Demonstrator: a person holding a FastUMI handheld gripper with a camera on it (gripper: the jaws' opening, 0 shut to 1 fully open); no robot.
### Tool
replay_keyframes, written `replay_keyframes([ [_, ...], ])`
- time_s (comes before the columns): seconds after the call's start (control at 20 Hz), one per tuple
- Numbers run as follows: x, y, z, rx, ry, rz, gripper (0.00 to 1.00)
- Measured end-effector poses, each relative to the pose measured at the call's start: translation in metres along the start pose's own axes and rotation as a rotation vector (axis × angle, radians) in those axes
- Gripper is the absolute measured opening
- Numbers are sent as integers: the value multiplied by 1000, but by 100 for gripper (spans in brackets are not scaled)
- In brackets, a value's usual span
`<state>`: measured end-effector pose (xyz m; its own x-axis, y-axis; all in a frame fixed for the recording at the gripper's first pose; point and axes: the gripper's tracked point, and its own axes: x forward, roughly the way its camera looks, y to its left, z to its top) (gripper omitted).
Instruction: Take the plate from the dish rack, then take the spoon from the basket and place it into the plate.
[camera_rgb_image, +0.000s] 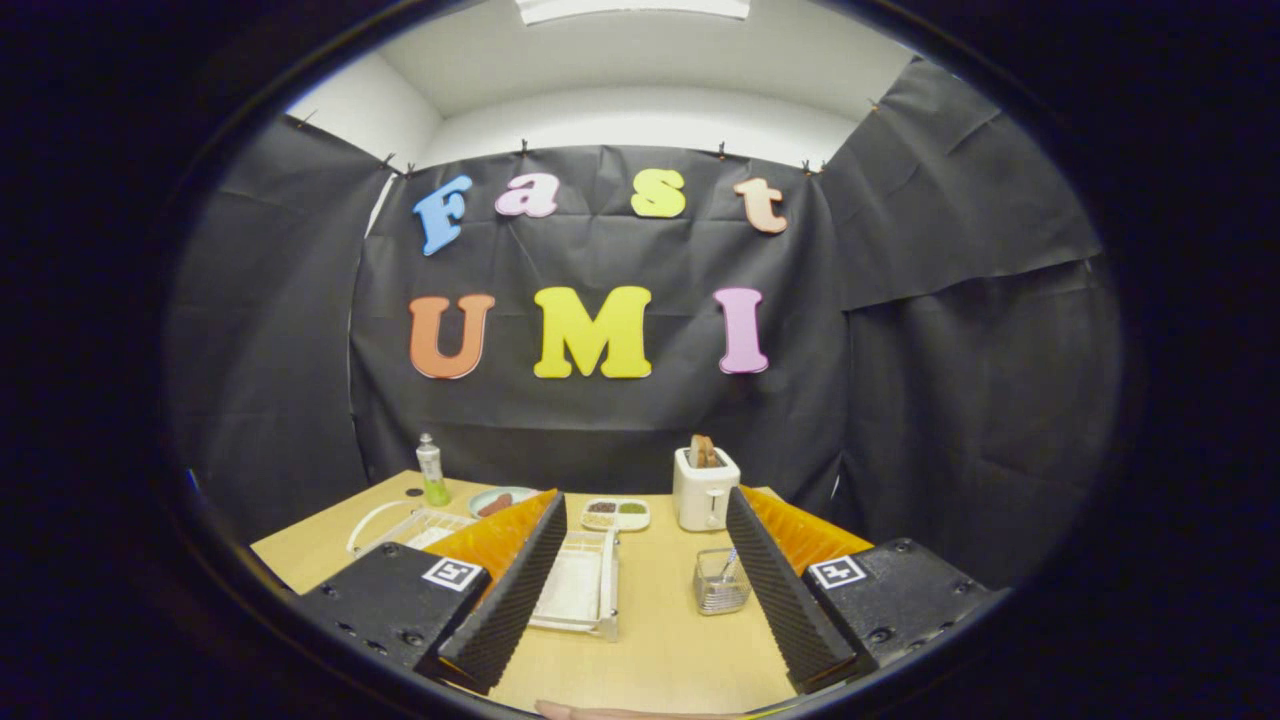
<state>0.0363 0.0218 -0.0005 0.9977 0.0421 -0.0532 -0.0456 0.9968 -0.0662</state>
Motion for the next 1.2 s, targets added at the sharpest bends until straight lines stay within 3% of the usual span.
replay_keyframes([
  [0.35,102,77,-12,-104,228,144,100],
  [0.6,181,114,-22,-200,443,143,100],
  [0.8,203,128,-44,-219,678,129,95],
  [0.9,213,126,-51,-189,765,78,93],
  [1.05,214,108,-77,-196,961,-25,79],
  [1.2,223,123,-79,-88,1013,-20,63],
])
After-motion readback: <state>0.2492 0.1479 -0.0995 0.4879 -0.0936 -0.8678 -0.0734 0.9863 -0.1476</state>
